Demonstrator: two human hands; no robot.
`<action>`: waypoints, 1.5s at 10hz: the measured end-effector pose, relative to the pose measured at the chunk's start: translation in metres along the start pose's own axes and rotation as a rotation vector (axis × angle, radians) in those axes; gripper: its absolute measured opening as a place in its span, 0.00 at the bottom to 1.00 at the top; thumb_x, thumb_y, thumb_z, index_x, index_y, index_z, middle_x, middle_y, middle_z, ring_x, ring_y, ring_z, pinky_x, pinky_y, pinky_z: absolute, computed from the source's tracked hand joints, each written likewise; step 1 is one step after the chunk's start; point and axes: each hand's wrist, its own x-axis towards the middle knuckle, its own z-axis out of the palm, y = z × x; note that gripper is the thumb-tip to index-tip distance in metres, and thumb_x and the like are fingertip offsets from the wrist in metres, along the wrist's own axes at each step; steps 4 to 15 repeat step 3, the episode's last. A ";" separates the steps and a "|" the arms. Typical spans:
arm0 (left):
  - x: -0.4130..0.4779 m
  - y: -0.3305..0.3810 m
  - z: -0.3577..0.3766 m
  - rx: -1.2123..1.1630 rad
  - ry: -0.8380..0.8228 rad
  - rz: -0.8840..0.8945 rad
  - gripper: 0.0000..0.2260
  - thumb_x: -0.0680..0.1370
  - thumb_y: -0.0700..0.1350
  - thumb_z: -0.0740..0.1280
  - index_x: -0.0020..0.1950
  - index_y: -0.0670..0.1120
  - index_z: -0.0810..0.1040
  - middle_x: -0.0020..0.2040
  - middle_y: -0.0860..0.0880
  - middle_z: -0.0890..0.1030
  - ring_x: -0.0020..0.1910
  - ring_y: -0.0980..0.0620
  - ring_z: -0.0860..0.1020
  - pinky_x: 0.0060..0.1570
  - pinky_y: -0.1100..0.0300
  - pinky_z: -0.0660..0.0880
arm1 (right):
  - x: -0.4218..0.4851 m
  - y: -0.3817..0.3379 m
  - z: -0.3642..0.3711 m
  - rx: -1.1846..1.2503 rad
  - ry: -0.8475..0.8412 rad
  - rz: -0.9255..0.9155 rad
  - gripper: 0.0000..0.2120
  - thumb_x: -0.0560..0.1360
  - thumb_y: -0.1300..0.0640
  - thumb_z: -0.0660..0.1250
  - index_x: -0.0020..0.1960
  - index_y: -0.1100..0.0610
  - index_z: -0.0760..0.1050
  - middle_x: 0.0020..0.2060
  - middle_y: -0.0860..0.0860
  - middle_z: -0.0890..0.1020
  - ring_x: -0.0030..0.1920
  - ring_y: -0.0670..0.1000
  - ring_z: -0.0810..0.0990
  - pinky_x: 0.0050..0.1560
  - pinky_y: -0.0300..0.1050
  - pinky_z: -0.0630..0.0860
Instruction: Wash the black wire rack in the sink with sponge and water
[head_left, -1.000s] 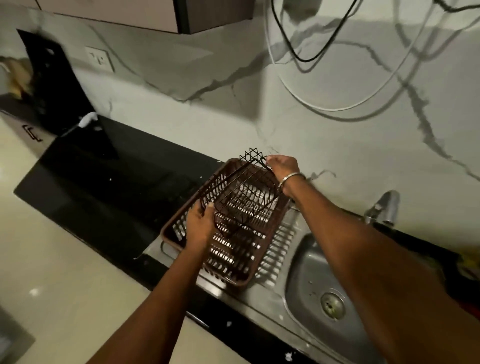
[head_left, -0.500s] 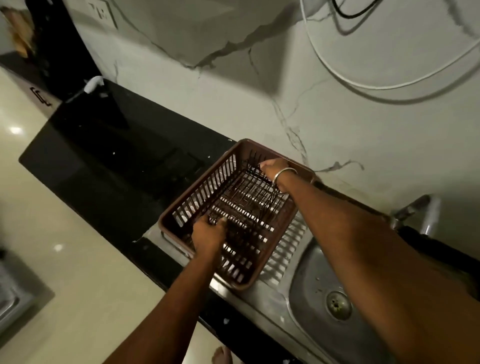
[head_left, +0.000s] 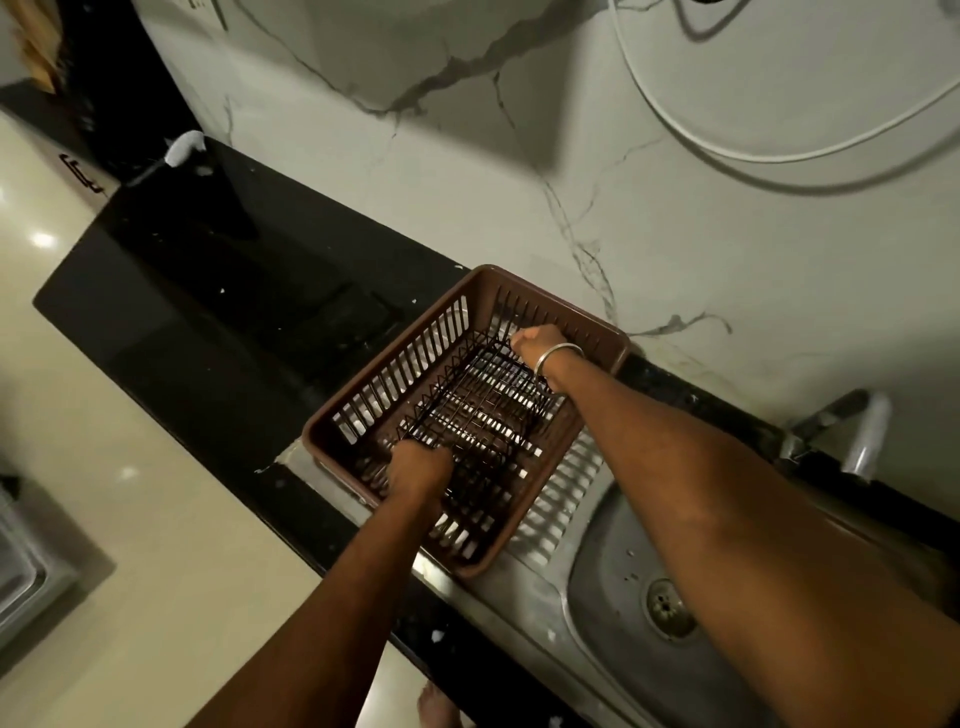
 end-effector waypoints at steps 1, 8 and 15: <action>0.000 0.000 0.000 -0.132 -0.006 -0.025 0.05 0.81 0.39 0.69 0.54 0.37 0.79 0.46 0.39 0.81 0.39 0.47 0.77 0.36 0.54 0.74 | 0.003 0.001 -0.001 0.019 -0.004 -0.002 0.10 0.82 0.58 0.67 0.58 0.57 0.86 0.56 0.55 0.86 0.58 0.56 0.83 0.64 0.50 0.79; -0.018 0.009 0.002 -0.263 0.077 0.014 0.36 0.81 0.41 0.73 0.83 0.42 0.57 0.56 0.44 0.76 0.41 0.52 0.75 0.36 0.57 0.76 | -0.002 -0.002 -0.003 0.048 0.029 -0.071 0.07 0.80 0.59 0.70 0.53 0.53 0.86 0.54 0.53 0.87 0.57 0.54 0.84 0.63 0.51 0.81; -0.018 0.009 0.002 -0.263 0.077 0.014 0.36 0.81 0.41 0.73 0.83 0.42 0.57 0.56 0.44 0.76 0.41 0.52 0.75 0.36 0.57 0.76 | -0.002 -0.002 -0.003 0.048 0.029 -0.071 0.07 0.80 0.59 0.70 0.53 0.53 0.86 0.54 0.53 0.87 0.57 0.54 0.84 0.63 0.51 0.81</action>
